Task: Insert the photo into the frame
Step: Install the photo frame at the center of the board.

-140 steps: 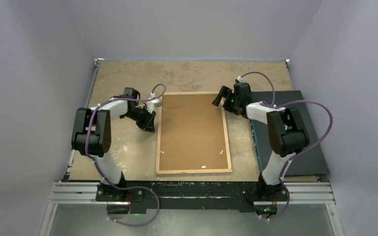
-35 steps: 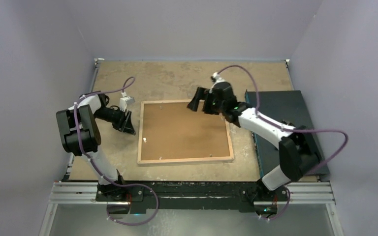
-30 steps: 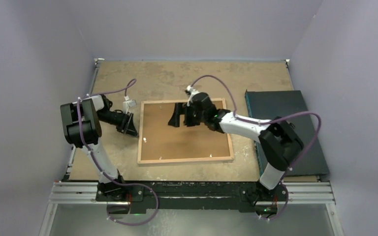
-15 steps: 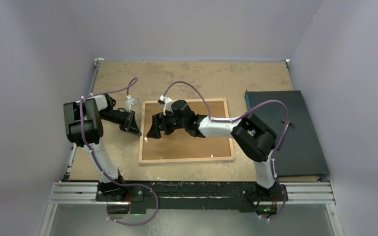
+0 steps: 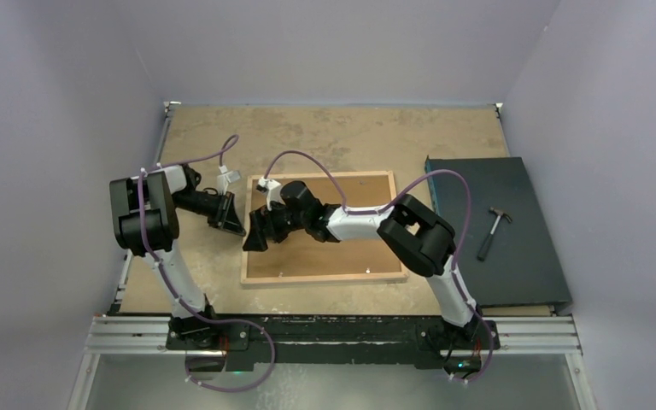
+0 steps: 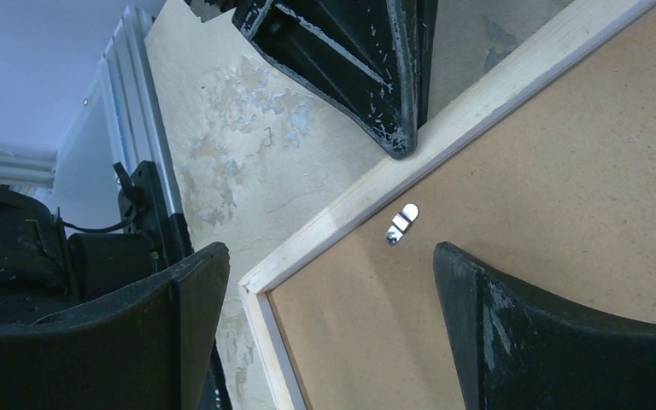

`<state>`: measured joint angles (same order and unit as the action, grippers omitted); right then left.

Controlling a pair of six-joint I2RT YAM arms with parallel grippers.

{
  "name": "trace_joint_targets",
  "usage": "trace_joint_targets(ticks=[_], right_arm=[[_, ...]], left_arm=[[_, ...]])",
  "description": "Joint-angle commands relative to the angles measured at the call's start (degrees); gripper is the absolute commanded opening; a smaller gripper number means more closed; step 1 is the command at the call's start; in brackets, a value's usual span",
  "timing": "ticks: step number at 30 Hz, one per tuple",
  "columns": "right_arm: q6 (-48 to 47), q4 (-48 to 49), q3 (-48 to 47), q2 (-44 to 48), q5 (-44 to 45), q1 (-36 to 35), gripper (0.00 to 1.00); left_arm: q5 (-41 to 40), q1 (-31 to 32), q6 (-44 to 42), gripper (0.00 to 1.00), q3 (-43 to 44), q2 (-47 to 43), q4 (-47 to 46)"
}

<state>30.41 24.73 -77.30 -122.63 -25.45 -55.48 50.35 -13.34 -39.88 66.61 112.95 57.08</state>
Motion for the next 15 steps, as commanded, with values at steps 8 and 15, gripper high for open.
trace_joint_targets(ticks=[8,15], right_arm=[[0.25,2.27,-3.24,-1.57,-3.12,-1.12,0.9],[1.04,2.61,-2.89,-2.62,-3.97,-1.54,0.9]], left_arm=[[-2.63,0.78,-2.22,0.05,-1.22,-0.78,-6.26],[-2.6,0.82,-2.31,0.04,-1.42,-0.71,-6.43]])
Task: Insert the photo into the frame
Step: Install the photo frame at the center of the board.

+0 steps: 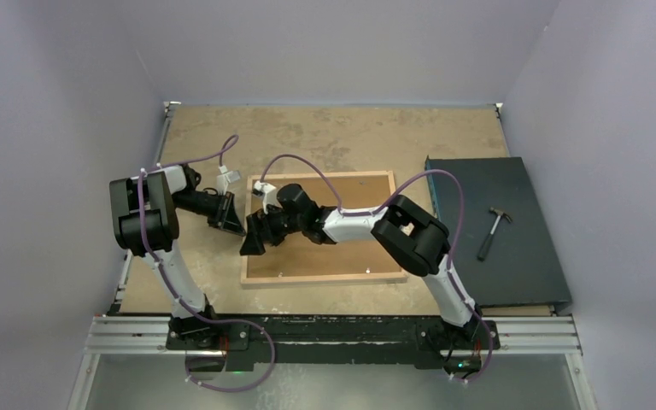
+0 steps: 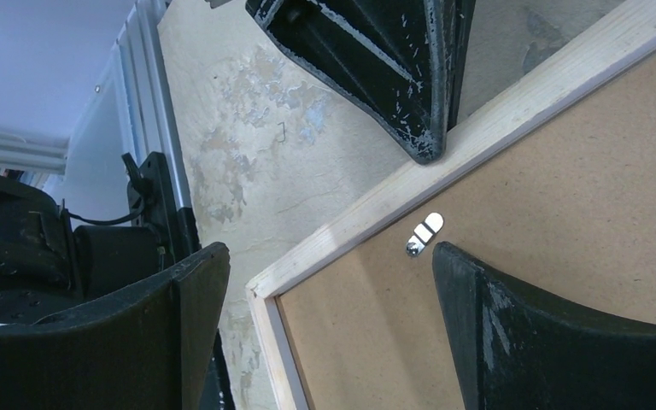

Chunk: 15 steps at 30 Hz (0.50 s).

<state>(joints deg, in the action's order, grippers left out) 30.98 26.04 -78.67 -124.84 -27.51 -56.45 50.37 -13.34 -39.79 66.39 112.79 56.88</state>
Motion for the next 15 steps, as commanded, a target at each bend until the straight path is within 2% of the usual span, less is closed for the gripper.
trace_joint_targets(ticks=[1,15], right_arm=[[0.61,1.44,-1.37,-0.51,-2.01,-0.64,0.9],[1.13,2.17,-1.89,-1.8,-3.12,-1.48,0.9]], left_arm=[[-2.56,0.78,-2.42,0.04,-1.26,-0.56,-6.18],[-2.58,0.78,-2.22,0.03,-1.53,-0.9,-6.52]])
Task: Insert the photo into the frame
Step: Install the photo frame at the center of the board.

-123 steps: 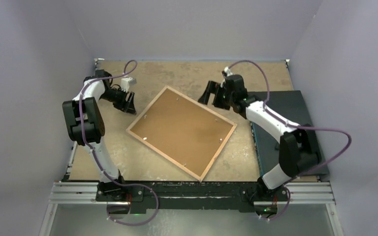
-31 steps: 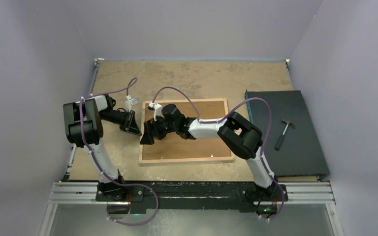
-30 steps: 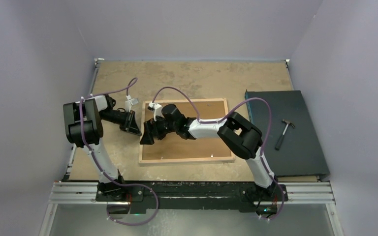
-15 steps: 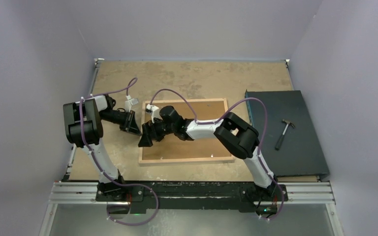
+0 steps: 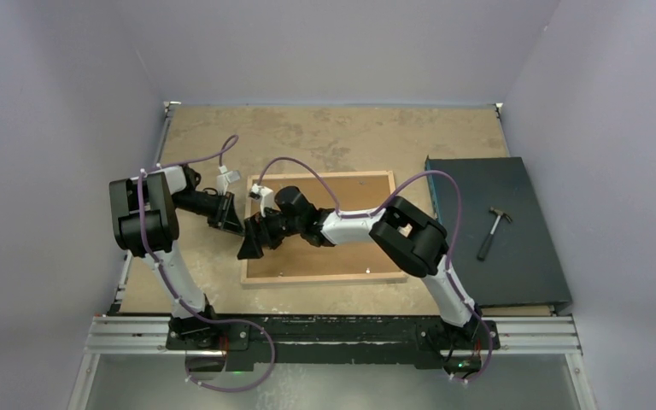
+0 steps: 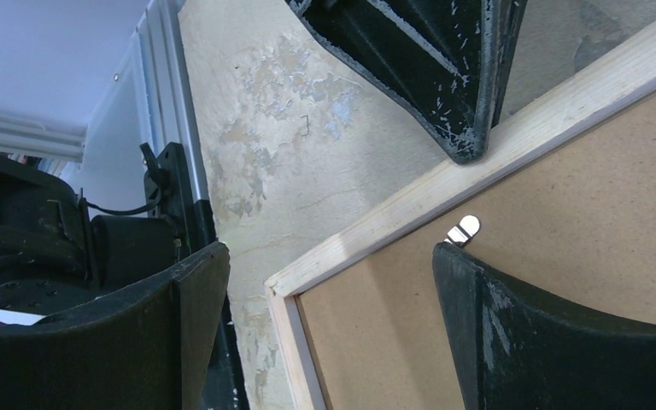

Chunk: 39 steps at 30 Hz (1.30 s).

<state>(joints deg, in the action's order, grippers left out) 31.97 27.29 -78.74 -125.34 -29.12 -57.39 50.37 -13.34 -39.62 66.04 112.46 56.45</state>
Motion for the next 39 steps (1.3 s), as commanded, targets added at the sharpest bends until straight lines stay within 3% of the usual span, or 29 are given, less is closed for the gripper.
trace_joint_targets(ticks=[1,18,39], right_arm=[[0.11,0.88,-1.96,-1.46,-1.62,-0.52,0.9],[-2.76,-3.51,-0.34,3.25,-1.08,2.23,0.9],[-0.79,-0.31,-1.93,-1.74,-2.0,2.01,0.9]], left_arm=[[-2.58,0.78,-2.4,0.03,-1.12,-0.58,-6.08],[-2.33,0.76,-2.66,0.01,-1.41,-0.77,-6.01],[-1.55,0.78,-2.59,0.0,-1.2,-0.5,-5.74]])
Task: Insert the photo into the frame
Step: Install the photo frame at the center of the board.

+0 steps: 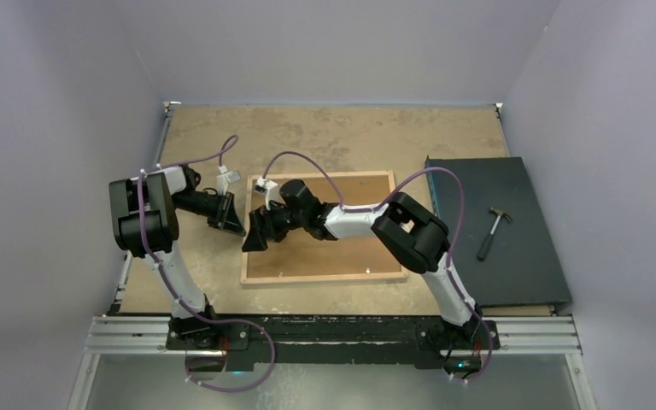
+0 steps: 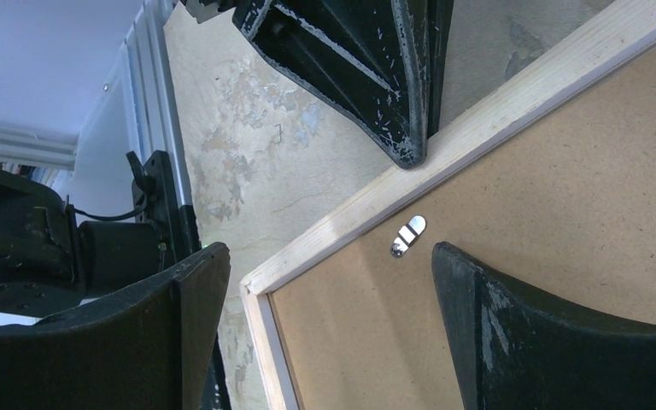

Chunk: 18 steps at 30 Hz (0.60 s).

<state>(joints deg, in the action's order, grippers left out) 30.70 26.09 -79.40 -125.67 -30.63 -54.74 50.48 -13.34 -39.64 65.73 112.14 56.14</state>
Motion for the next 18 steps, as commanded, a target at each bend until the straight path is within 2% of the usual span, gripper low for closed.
trace_joint_targets(ticks=[1,18], right_arm=[[0.58,0.9,-1.36,-1.55,-0.48,-0.7,0.9],[2.39,1.78,-1.49,-2.61,-2.73,-1.86,0.89]], left_arm=[[-1.61,0.76,-2.62,0.0,-0.95,-0.21,-5.43],[-1.11,0.78,-2.68,0.0,-0.82,0.1,-5.63]])
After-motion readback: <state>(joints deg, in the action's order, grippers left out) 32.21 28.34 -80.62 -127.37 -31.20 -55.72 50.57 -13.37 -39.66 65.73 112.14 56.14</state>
